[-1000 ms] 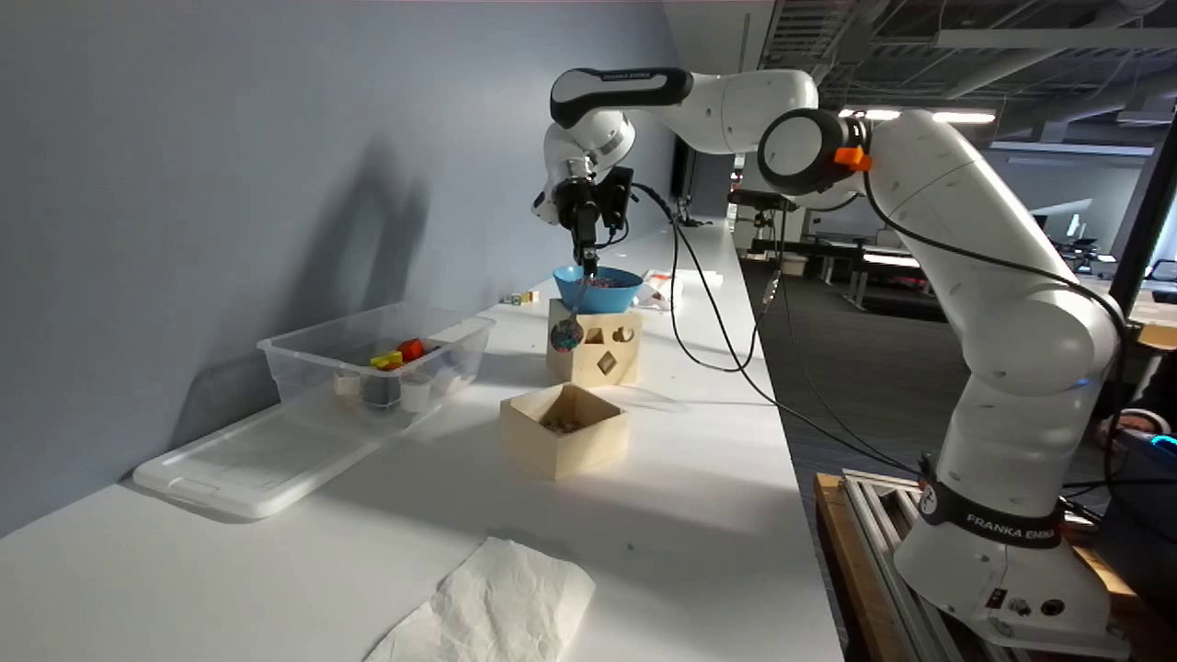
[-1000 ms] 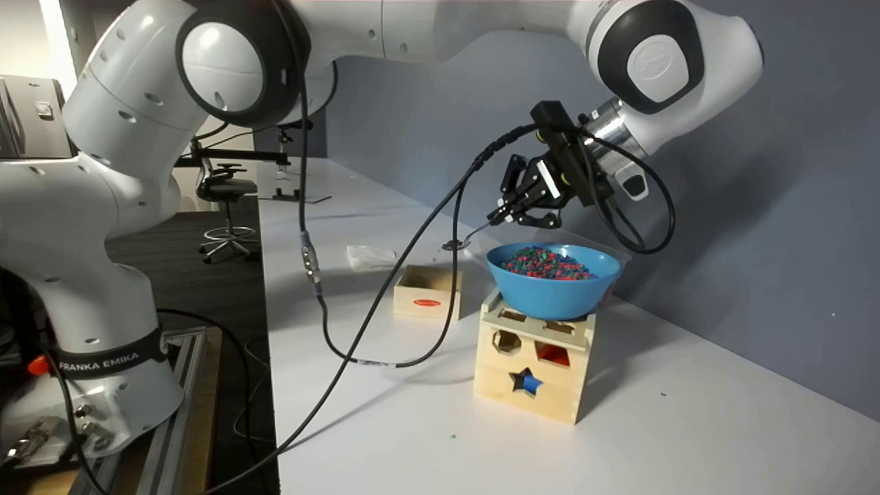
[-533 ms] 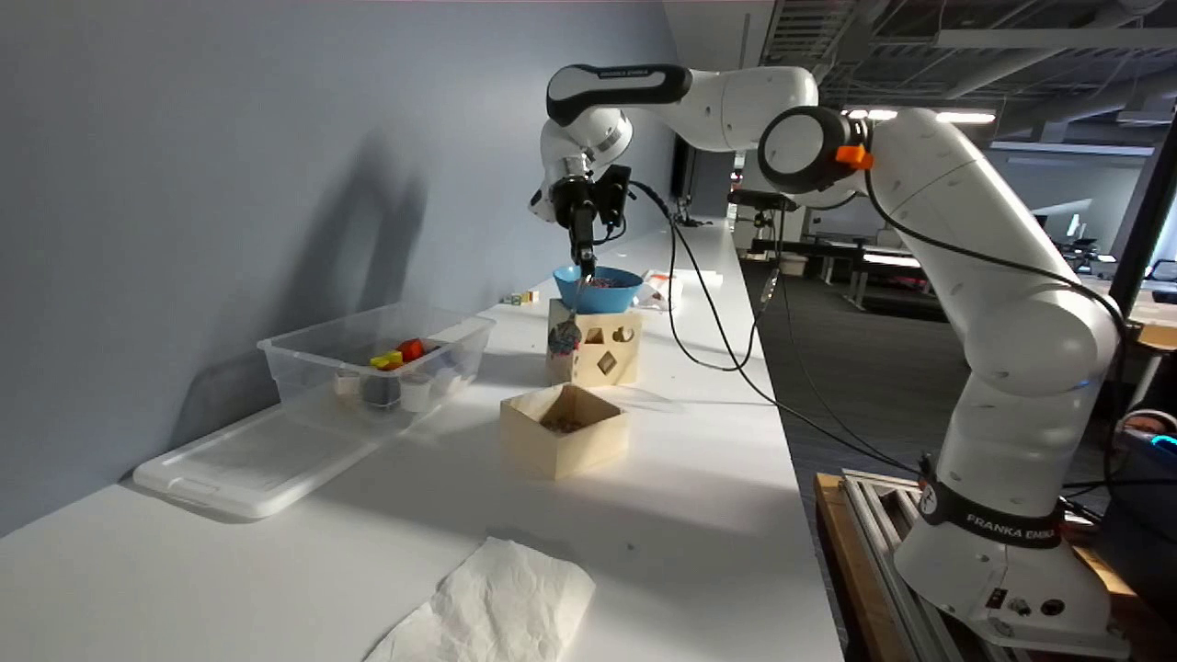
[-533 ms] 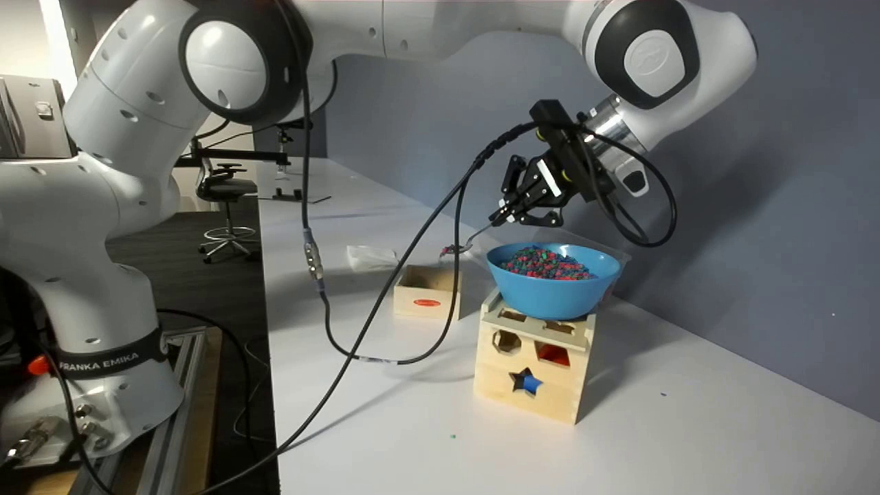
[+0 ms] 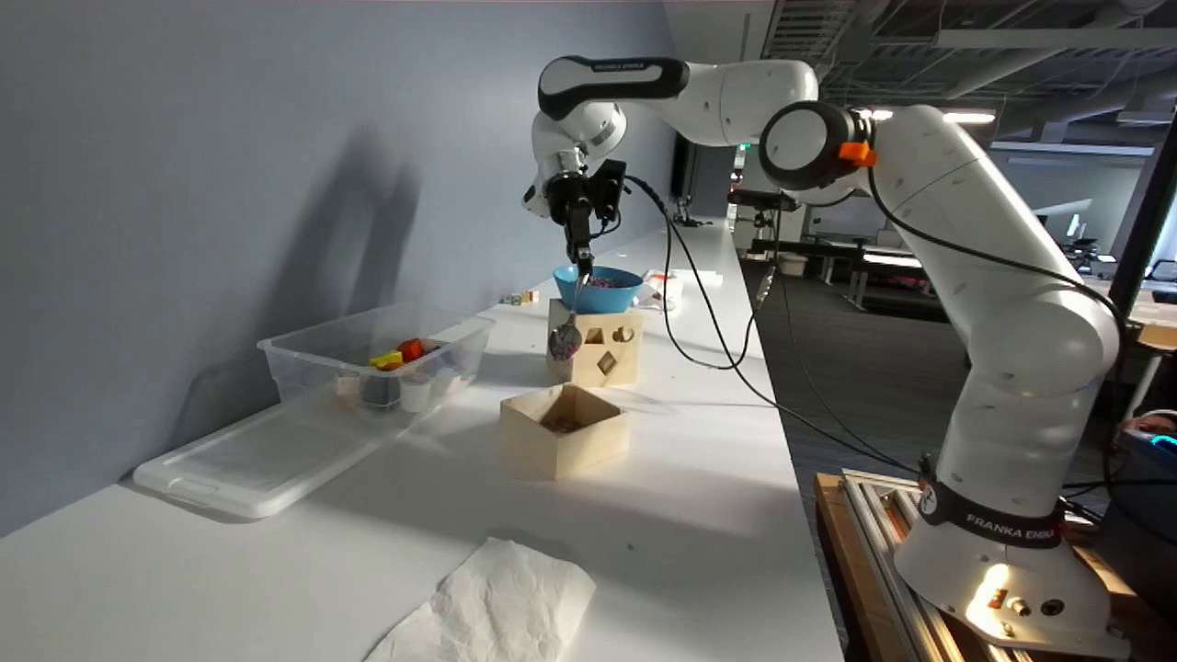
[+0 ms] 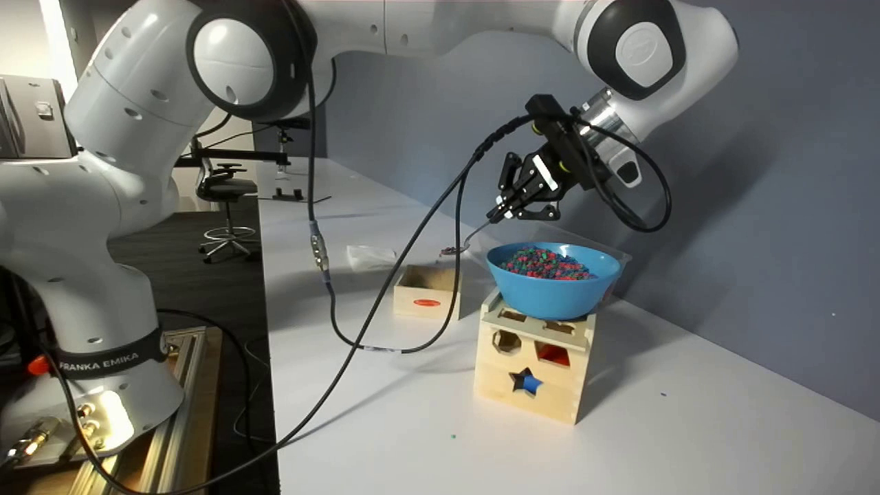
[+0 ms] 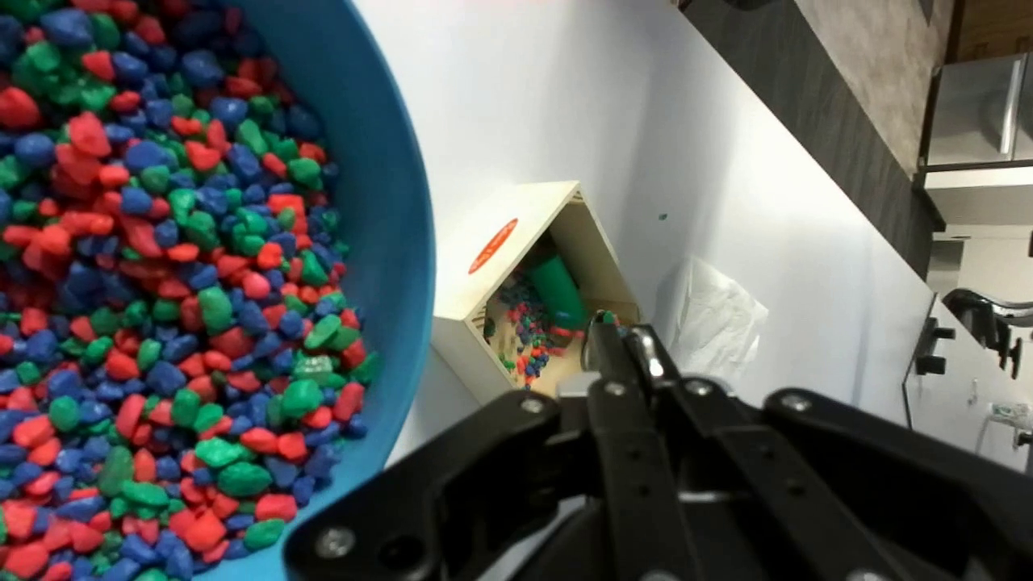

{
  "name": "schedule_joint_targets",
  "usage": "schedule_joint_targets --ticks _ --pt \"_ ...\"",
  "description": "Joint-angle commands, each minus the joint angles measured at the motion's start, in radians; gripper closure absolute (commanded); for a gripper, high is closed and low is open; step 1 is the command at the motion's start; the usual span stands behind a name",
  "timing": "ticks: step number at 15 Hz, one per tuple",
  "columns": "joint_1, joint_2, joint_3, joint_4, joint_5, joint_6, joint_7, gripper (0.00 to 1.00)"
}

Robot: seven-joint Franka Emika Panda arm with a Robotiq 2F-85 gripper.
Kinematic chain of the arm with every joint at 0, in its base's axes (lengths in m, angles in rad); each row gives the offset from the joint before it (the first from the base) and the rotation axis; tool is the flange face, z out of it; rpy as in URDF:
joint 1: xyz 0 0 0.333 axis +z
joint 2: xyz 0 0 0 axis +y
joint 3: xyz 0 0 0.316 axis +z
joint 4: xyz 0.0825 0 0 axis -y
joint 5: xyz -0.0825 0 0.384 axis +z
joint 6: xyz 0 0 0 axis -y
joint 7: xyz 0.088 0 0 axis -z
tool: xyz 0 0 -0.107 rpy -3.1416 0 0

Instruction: Put half a spoon of the blue bowl's contents into the small crate

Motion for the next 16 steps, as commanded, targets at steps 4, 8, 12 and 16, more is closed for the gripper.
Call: schedule_joint_targets --ticks 4,8,12,16 --pt "0.029 -0.068 -0.009 -0.061 -0.087 0.053 -0.028 0.99" --pt "0.035 -0.080 -0.005 -0.064 -0.097 0.065 -0.035 0.99" --pt "0.043 -0.091 -0.004 -0.064 -0.100 0.063 -0.041 0.99" --pt "0.051 -0.105 -0.005 -0.073 -0.110 0.063 -0.045 0.99"
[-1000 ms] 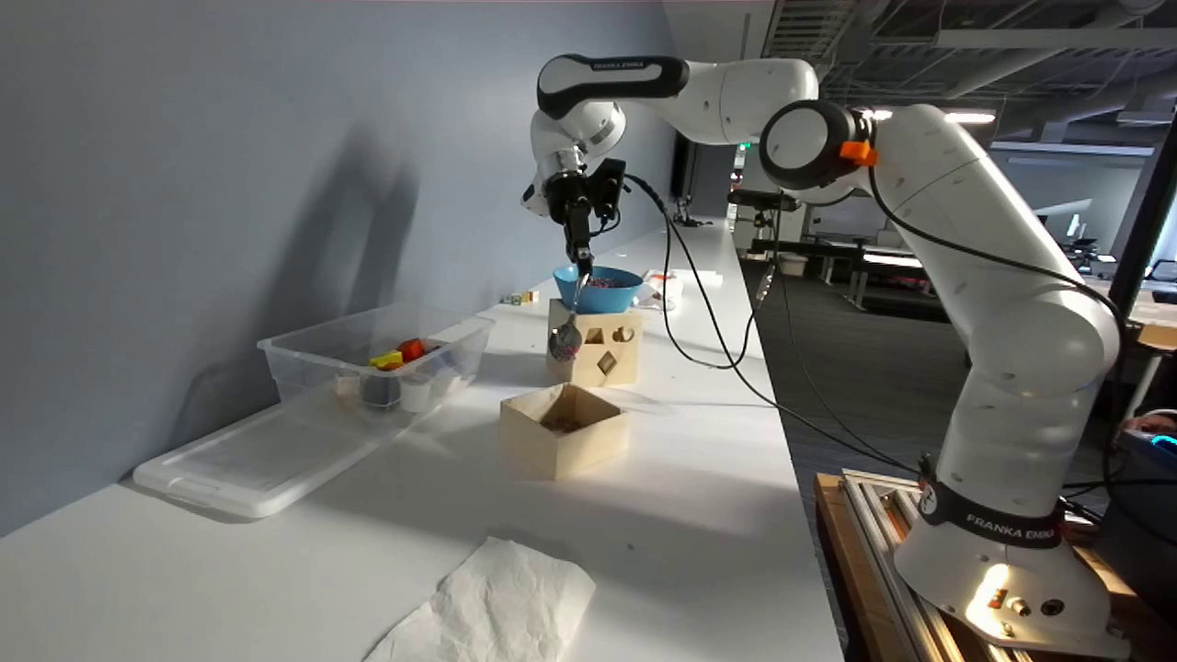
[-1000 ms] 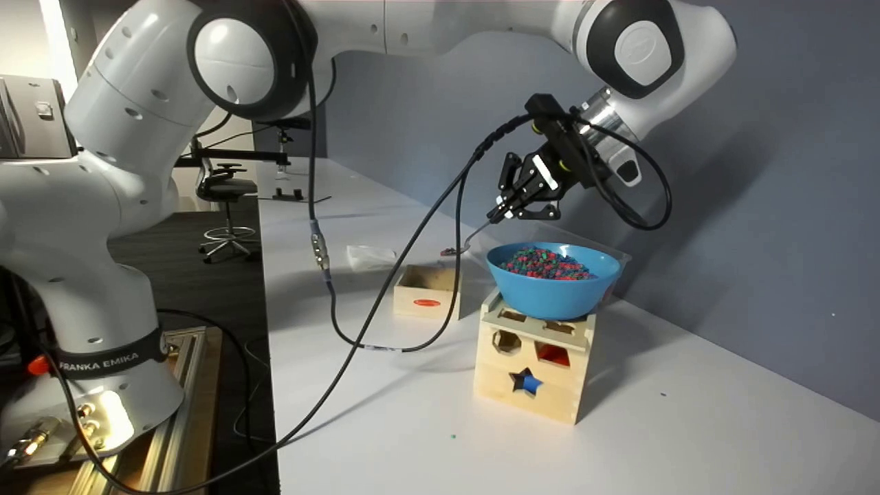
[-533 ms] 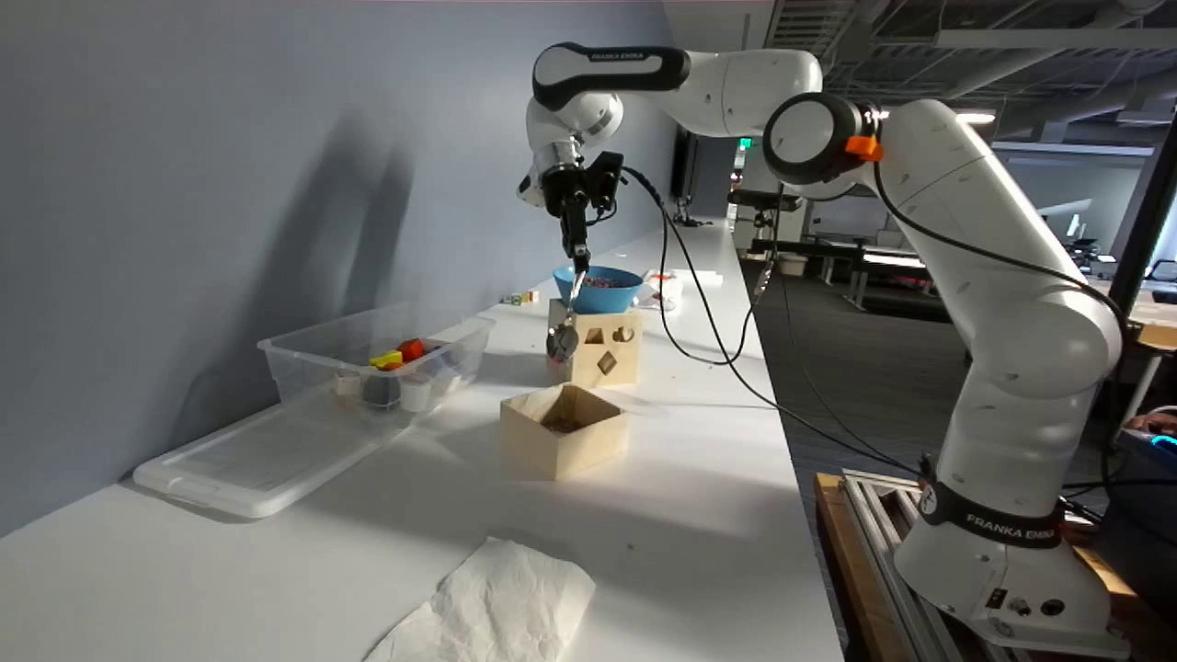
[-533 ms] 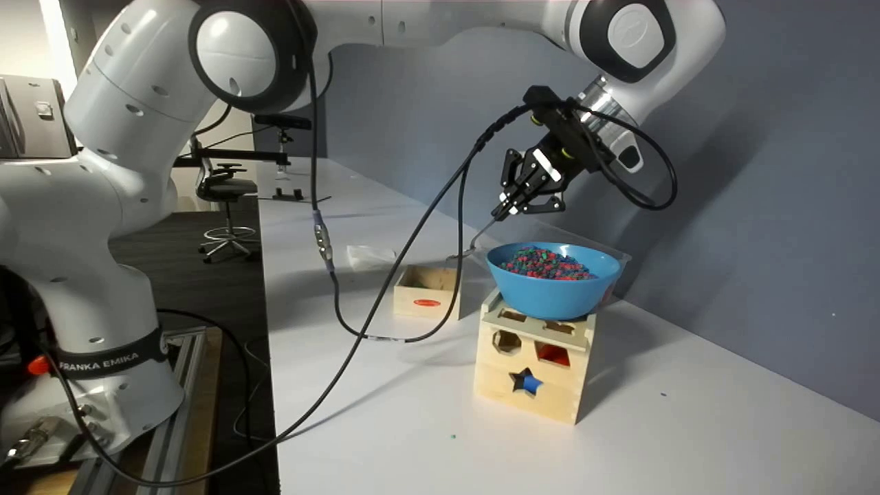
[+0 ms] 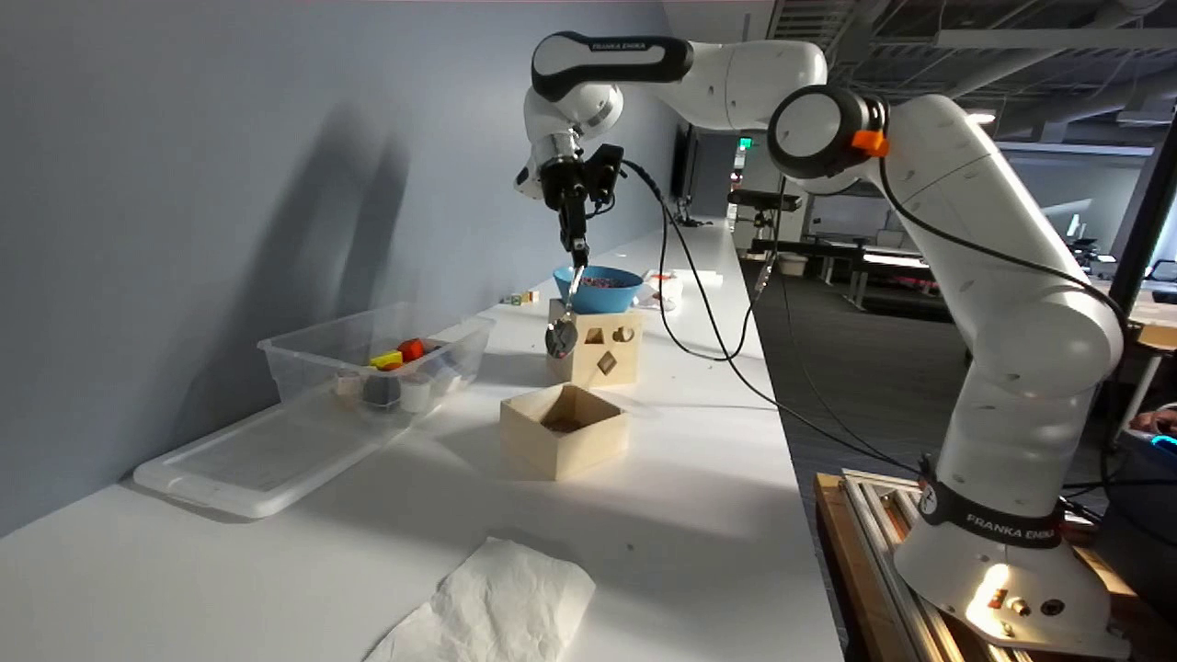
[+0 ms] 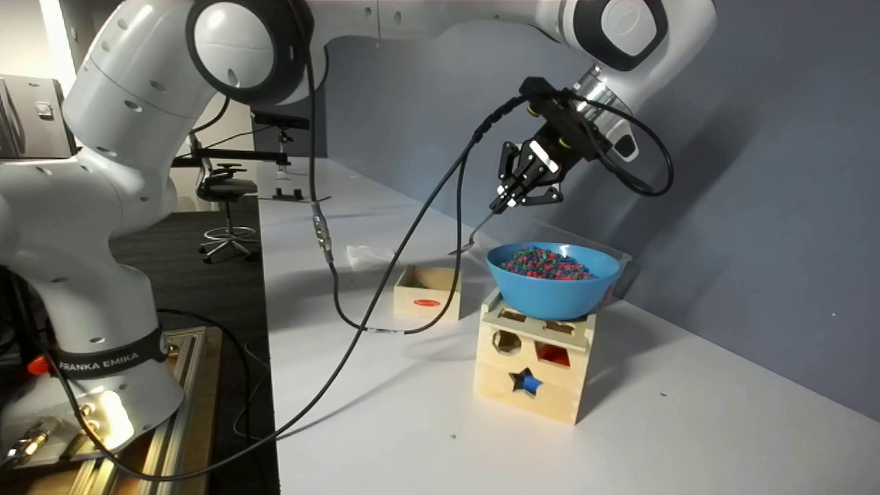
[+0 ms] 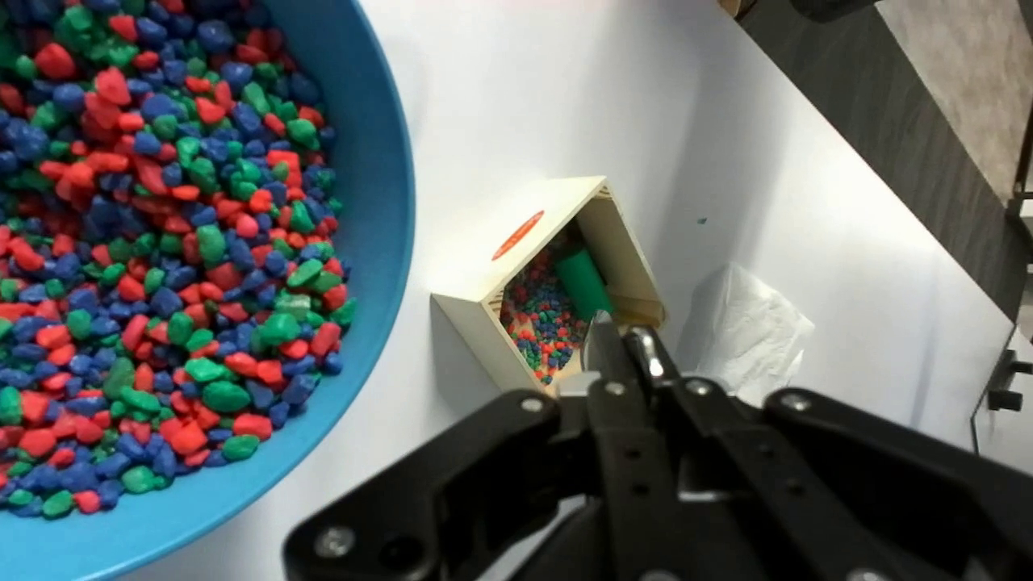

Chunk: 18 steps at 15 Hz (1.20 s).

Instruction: Put half a spoon of the blue bowl's contents into the small crate

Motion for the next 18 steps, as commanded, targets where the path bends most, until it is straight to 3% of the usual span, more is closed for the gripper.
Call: schedule_joint_targets --ticks 1,18 --pt "0.011 -0.057 -0.006 -0.063 -0.041 0.023 -0.028 0.99" --pt "0.006 -0.095 0.003 -0.099 -0.037 0.043 -0.084 0.99"
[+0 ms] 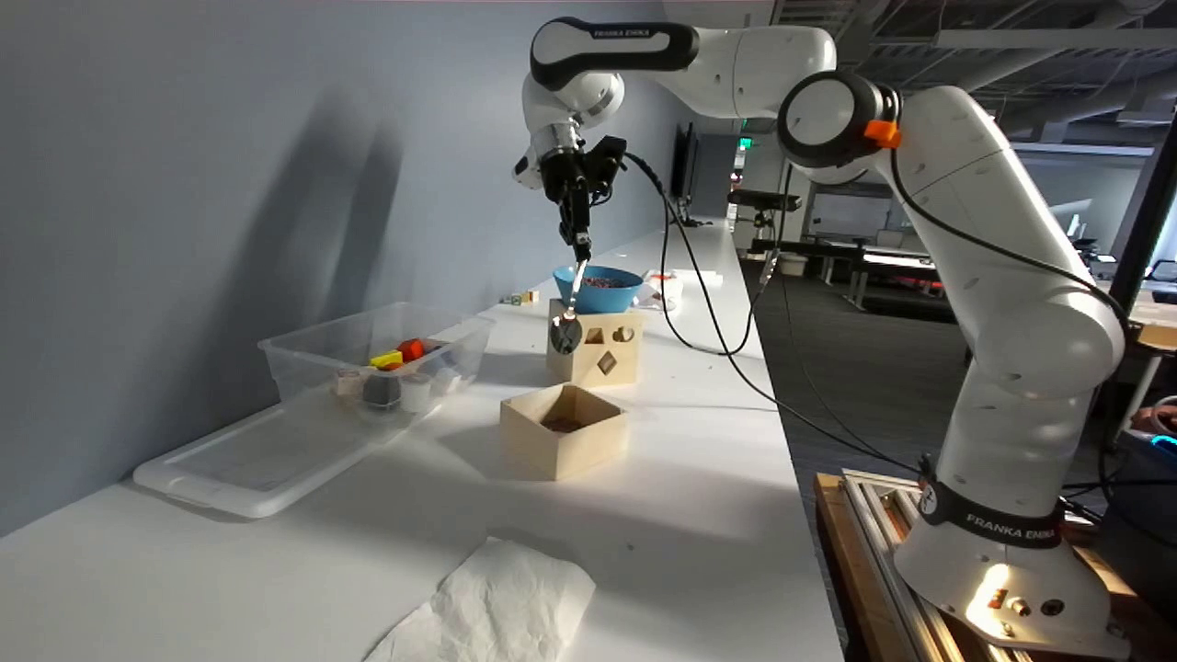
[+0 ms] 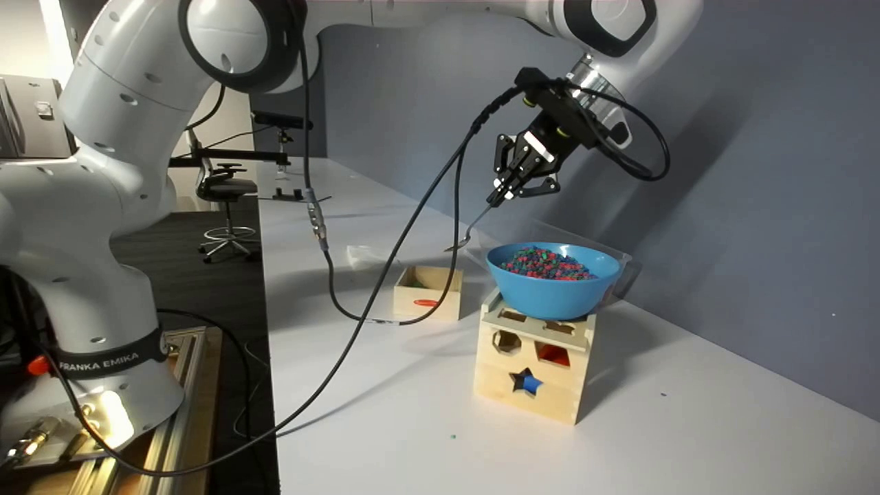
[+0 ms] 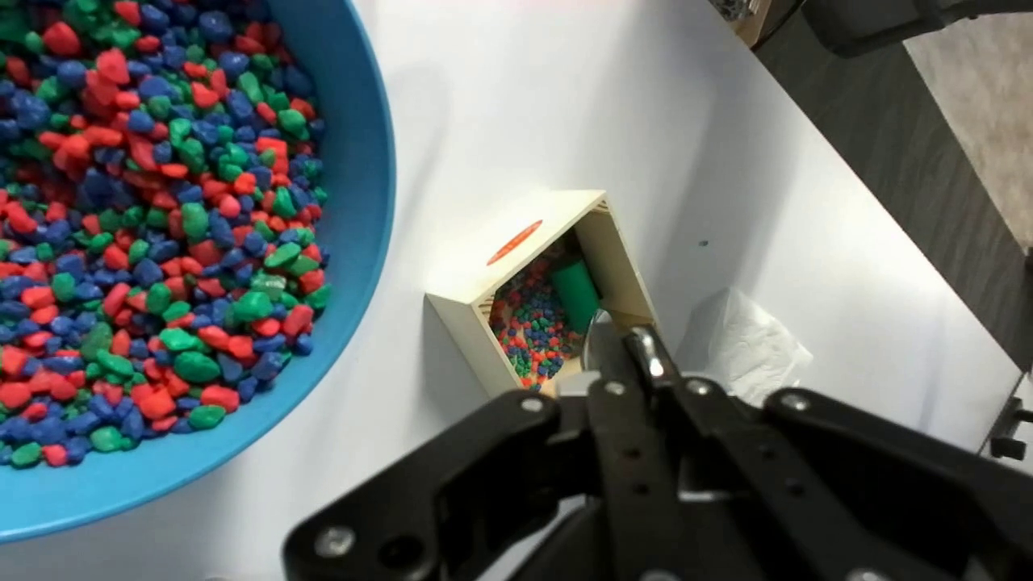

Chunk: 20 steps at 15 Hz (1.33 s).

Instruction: Put half a spoon of the blue bowl's contents into the small crate

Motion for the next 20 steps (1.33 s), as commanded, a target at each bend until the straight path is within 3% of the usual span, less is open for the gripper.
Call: schedule_joint_targets --ticks 1,12,16,20 --pt "0.001 -0.054 -0.006 -0.065 -0.025 0.053 -0.022 0.99" --pt "0.001 -0.098 0.003 -0.115 -0.022 0.087 -0.059 0.99" --pt "-0.060 -0.077 0.014 -0.067 0.104 0.038 -0.043 0.99" --pt "-0.185 -0.102 -0.002 -0.036 0.284 0.021 -0.032 0.99"
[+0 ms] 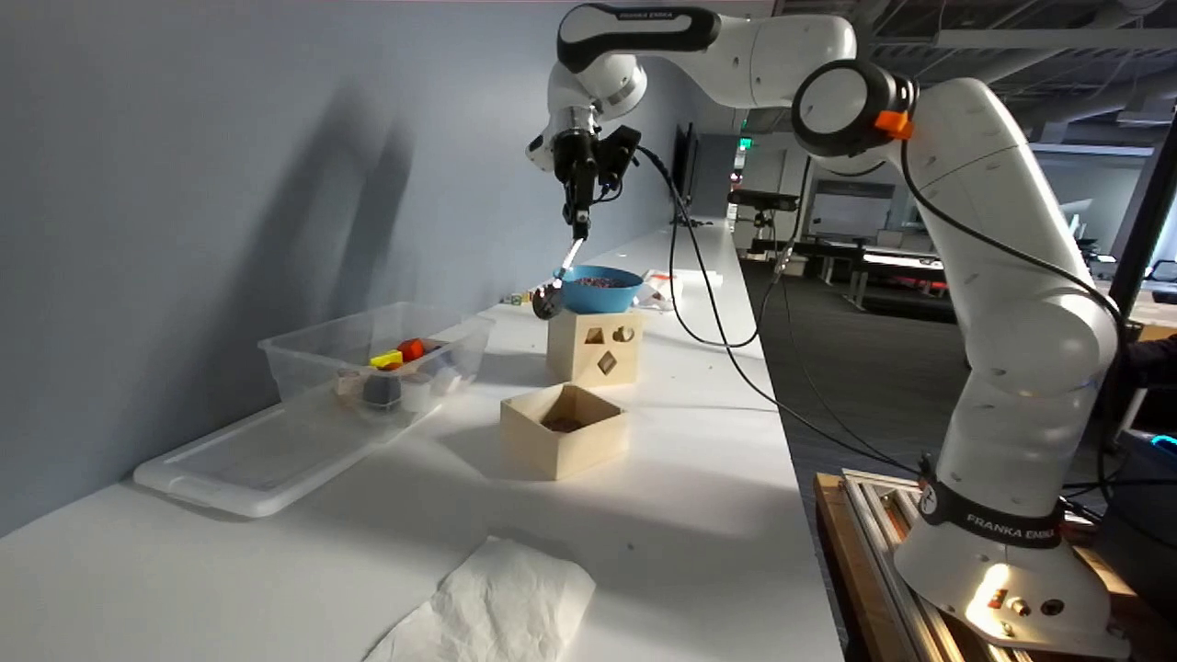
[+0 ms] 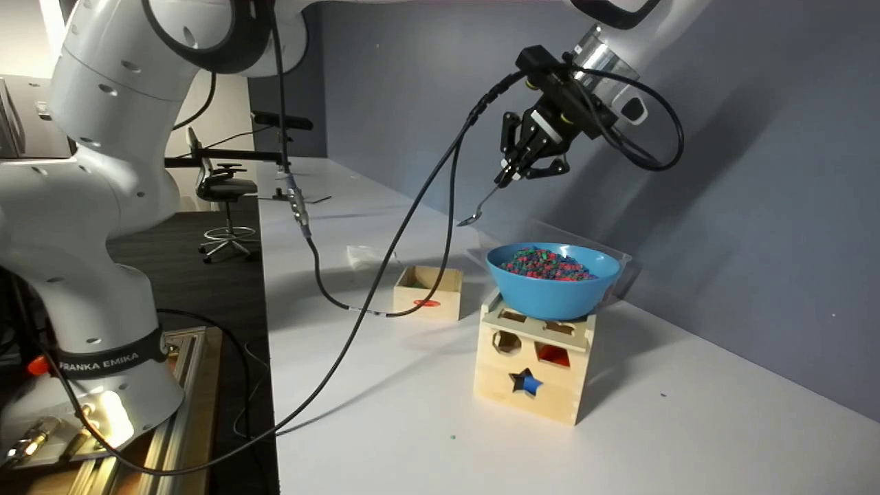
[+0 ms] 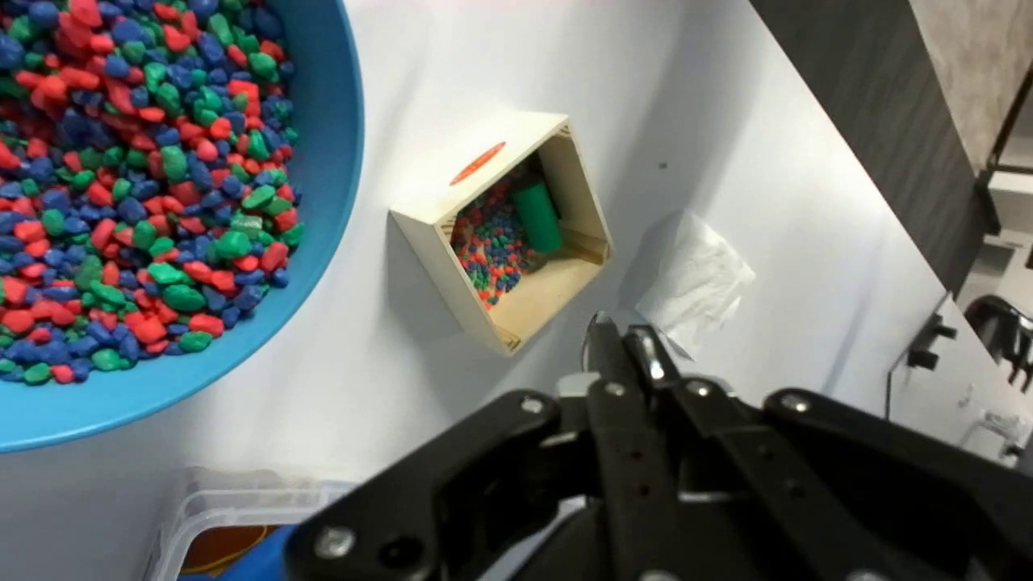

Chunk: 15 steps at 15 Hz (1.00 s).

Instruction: Put half a spoon of the blue bowl's contents into the small crate

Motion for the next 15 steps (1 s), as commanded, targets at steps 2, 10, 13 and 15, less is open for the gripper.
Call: schedule_joint_targets --ticks 2,10,13,15 --pt "-0.169 -0.063 -0.014 0.022 0.186 -0.029 0.011 0.99" --pt "-0.321 -0.156 -0.088 -0.008 0.178 0.024 0.045 0.99" --pt "-0.317 -0.161 -0.111 -0.040 0.162 0.047 0.060 0.99" --pt "-0.303 -0.171 -0.130 -0.072 0.130 0.106 0.085 0.99"
